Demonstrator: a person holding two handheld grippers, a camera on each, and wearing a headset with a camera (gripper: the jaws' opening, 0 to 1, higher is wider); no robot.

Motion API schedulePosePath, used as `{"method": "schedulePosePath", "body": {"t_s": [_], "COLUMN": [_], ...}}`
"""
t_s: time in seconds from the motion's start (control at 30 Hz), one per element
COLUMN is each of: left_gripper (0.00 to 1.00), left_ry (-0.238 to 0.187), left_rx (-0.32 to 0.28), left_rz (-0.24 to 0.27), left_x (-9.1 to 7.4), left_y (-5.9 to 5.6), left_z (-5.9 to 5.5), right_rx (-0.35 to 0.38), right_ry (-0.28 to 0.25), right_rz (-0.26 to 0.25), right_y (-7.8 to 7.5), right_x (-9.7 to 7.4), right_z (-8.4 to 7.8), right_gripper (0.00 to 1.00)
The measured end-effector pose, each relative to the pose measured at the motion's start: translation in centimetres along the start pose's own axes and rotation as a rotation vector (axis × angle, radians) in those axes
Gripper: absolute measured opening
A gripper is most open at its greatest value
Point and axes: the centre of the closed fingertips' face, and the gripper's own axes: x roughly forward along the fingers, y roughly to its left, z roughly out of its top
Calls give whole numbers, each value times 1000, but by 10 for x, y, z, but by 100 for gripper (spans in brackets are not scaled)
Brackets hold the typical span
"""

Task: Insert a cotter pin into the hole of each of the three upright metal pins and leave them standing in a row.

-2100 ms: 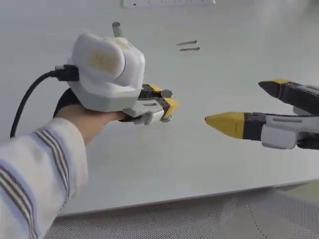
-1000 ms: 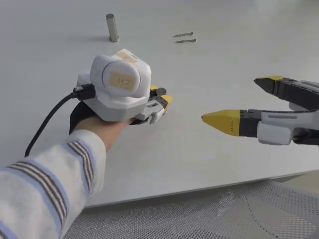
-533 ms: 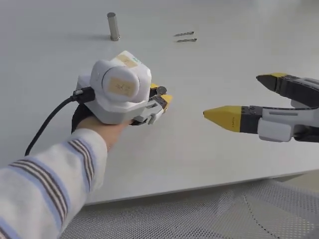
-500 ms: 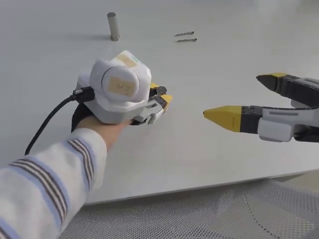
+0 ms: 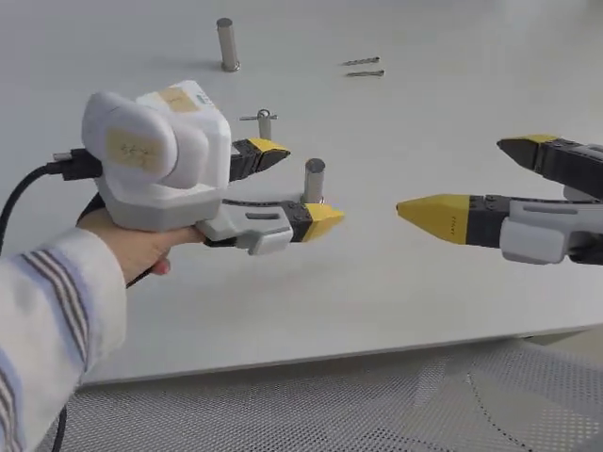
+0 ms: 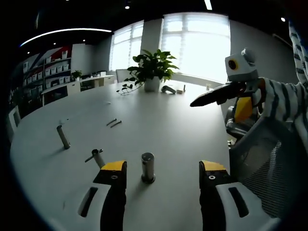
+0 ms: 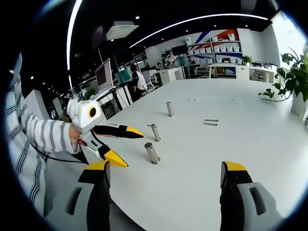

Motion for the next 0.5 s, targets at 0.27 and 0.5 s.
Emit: {"method": "schedulePosePath", "body": {"t_s": [0.27, 0.5], "left_gripper": [99, 99], "left_ry": [-3, -10], "left_rx": [-40, -90], "left_rz": [13, -2], "left_x": [-16, -28], "left_y": [8, 9], "left_z": [-7, -12], "right_rx": [-27, -154], "right_ry": [23, 85], "right_rz": [-19, -19], "right_y": [-15, -34], "right_x": [-3, -3], "right_z": [3, 10], "right_gripper": [93, 84]}}
